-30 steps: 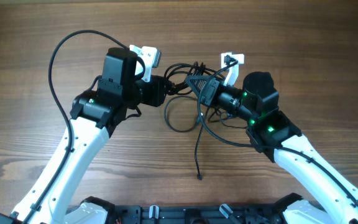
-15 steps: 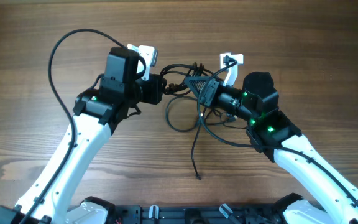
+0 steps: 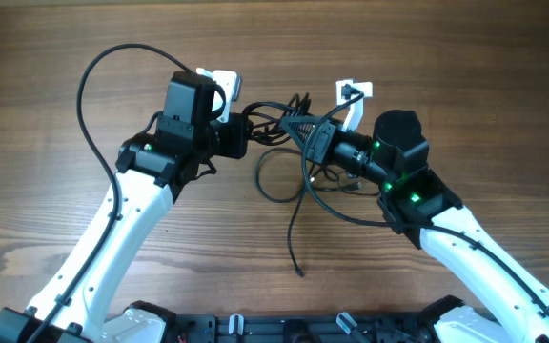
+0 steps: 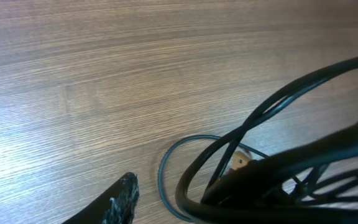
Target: Untangle cables
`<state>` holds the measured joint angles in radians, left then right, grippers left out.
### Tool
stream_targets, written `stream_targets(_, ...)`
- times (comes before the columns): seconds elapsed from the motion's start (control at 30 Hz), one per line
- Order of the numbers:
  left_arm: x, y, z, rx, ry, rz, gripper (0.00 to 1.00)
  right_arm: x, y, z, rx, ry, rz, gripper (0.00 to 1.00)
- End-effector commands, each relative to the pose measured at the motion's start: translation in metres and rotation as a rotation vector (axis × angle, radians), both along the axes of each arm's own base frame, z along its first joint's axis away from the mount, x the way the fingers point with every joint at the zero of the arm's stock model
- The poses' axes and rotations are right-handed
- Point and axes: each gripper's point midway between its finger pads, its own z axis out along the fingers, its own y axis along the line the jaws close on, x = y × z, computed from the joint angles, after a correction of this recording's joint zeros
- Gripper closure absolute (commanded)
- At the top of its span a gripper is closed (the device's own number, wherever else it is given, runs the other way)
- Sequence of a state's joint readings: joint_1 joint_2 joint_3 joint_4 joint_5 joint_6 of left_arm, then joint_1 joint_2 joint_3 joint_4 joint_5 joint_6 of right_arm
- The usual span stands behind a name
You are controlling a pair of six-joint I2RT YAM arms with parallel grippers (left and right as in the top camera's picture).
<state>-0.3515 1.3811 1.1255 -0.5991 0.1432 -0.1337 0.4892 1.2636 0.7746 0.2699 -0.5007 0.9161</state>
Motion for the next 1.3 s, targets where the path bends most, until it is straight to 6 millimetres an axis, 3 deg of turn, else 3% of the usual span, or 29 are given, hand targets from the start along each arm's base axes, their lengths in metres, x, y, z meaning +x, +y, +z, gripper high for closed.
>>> stream_targets(0.0, 0.008, 0.011, 0.000, 0.034, -0.017, 0.049, 0.56, -0.007, 0.005, 0.014, 0.032, -0.025, 0.048, 0.96)
stream_targets(1.0, 0.022, 0.036, 0.004, 0.084, -0.062, 0.142, 0.59, -0.018, 0.013, 0.025, 0.079, -0.039, 0.127, 0.96)
stream_targets(1.27, 0.022, 0.037, 0.004, 0.084, -0.062, 0.143, 0.81, -0.021, 0.014, 0.026, 0.079, -0.041, 0.145, 0.96)
